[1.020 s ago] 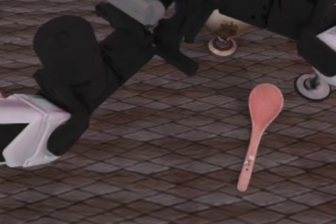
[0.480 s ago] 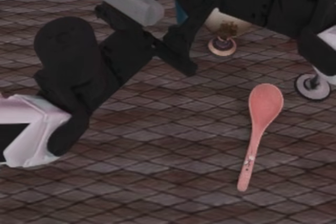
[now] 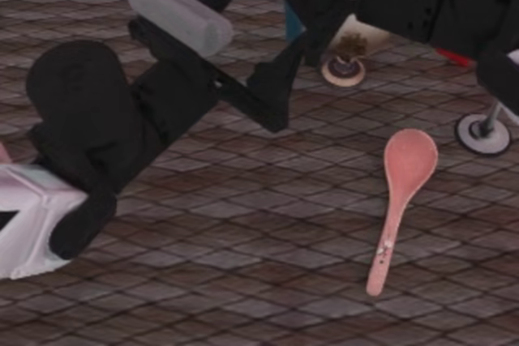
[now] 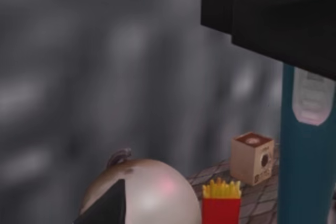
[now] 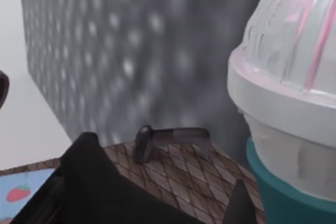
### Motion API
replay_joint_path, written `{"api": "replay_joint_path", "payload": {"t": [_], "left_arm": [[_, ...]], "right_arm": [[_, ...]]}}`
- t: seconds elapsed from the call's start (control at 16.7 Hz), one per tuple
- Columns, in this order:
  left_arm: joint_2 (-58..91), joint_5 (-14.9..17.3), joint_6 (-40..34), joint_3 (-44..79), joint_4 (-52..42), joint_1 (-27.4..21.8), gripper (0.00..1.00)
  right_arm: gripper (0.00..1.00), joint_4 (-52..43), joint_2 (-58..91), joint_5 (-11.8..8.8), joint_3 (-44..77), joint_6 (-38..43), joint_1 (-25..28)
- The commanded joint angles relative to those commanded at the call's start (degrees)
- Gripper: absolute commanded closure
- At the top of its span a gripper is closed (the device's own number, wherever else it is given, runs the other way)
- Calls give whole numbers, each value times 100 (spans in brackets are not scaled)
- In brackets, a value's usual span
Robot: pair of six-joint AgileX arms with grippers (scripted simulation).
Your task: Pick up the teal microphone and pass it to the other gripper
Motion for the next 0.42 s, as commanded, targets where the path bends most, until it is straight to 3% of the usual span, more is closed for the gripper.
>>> {"api": "replay_joint_path", "payload": {"t": [0.24, 0.42], "left_arm": [[-904, 133, -26, -872, -18, 209, 0], [-1097, 175, -35, -1061, -6, 259, 0]], "right_arm": [[100, 26, -302, -414, -281, -22, -367], [100, 25, -376, -523, -366, -56, -476]]}}
